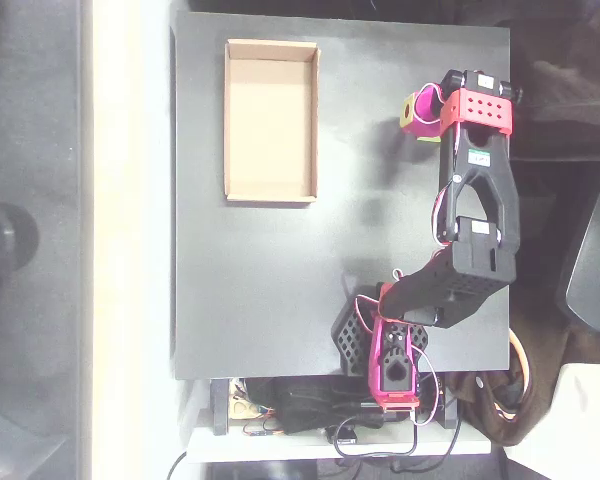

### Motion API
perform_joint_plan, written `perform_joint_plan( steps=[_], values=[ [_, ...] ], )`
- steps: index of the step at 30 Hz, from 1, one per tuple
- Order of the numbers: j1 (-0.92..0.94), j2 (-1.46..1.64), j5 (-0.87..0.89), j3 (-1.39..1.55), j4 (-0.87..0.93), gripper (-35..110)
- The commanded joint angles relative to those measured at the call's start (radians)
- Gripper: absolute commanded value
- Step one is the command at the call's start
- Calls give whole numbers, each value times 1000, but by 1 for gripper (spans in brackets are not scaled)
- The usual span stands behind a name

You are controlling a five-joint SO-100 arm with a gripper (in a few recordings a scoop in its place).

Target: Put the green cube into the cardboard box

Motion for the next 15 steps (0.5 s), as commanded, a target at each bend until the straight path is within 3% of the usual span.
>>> perform_joint_plan(
  steps=[1, 10, 15],
  values=[
    [9, 3, 5, -20, 9, 38],
    [6, 3, 5, -20, 9, 37],
    [15, 12, 5, -21, 17, 27]
  ],
)
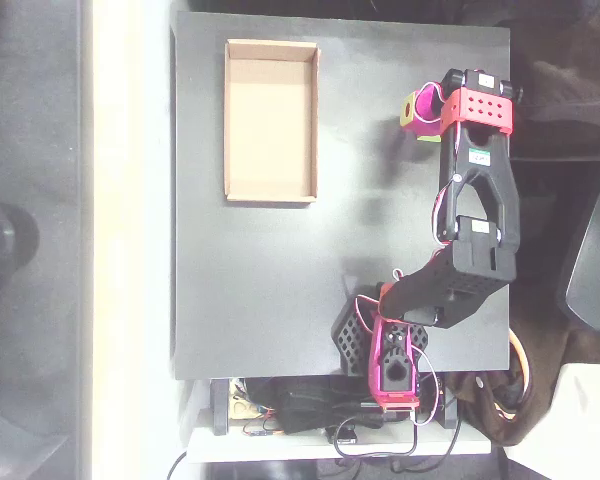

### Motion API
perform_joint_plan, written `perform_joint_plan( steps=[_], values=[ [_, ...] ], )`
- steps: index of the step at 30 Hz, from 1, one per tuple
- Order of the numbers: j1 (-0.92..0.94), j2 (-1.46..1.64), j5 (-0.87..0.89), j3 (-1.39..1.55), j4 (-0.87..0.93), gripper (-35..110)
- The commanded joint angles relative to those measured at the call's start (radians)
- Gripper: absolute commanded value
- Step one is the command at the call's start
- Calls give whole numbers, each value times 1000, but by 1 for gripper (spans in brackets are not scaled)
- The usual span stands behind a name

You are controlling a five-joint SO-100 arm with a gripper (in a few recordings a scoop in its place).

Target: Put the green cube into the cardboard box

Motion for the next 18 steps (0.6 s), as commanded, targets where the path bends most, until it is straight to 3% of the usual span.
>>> perform_joint_plan(
  steps=[1, 9, 18],
  values=[
    [15, 26, 6, -14, 17, 25],
    [18, 28, 6, -17, 20, 11],
    [18, 78, 8, -17, 20, 10]
  ],
)
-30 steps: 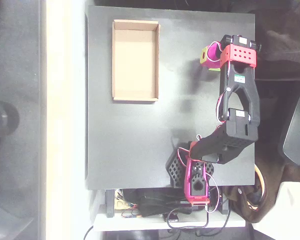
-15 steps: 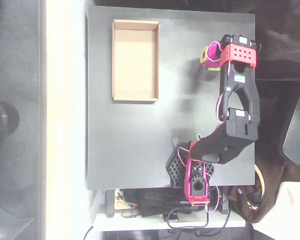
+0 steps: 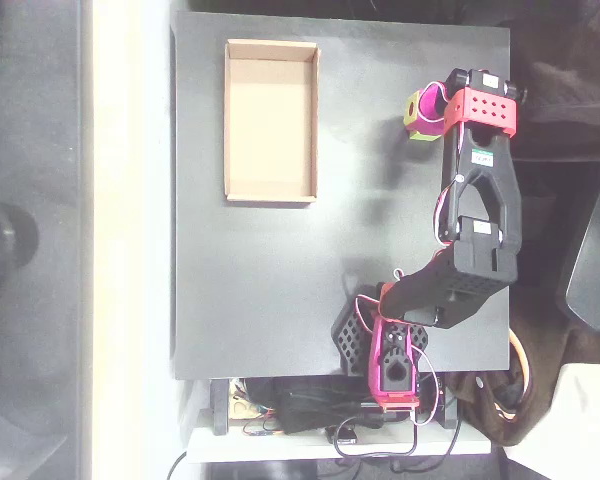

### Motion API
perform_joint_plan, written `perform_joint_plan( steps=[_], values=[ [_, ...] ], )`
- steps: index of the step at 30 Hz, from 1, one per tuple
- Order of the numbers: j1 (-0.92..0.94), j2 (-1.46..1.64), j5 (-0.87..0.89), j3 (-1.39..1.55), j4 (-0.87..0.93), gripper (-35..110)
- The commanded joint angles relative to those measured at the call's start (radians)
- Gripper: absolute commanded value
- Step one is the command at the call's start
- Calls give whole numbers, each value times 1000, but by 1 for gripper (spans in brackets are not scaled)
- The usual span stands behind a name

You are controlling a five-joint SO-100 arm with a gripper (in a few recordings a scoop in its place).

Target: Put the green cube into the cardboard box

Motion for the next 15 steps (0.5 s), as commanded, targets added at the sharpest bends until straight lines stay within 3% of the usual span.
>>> perform_joint_plan(
  steps=[1, 15],
  values=[
    [6, 91, 9, -11, 20, 10],
    [-11, 541, 9, 3, 20, 10]
  ],
)
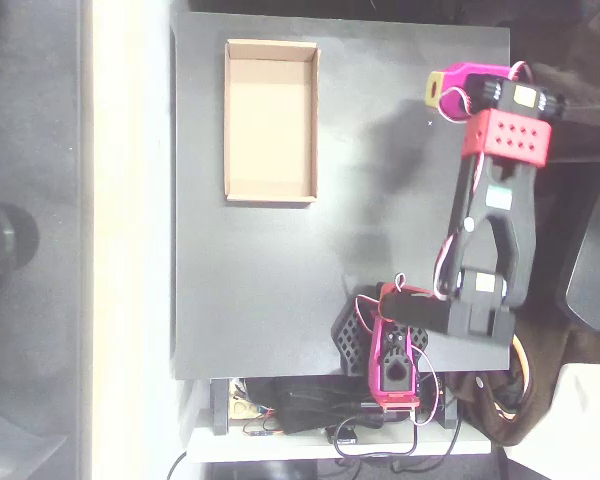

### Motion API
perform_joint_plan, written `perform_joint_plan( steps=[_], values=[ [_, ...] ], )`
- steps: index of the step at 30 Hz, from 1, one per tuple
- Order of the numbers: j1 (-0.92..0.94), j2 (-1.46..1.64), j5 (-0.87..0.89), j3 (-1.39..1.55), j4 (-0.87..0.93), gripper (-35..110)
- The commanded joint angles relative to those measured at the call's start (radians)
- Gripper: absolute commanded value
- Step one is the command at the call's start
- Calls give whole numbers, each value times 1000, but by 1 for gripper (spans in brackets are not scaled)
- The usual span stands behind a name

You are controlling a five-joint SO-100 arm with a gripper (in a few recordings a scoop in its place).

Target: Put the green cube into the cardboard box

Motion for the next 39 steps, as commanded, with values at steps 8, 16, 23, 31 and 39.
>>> perform_joint_plan(
  steps=[8, 16, 23, 31, 39],
  values=[
    [-124, 305, 8, -5, 11, 10],
    [-322, 411, 8, -9, 2, 10],
    [-502, 434, 8, -11, 0, 10],
    [-640, 396, 8, 3, 0, 10],
    [-696, 225, 8, 3, 0, 10]
  ],
)
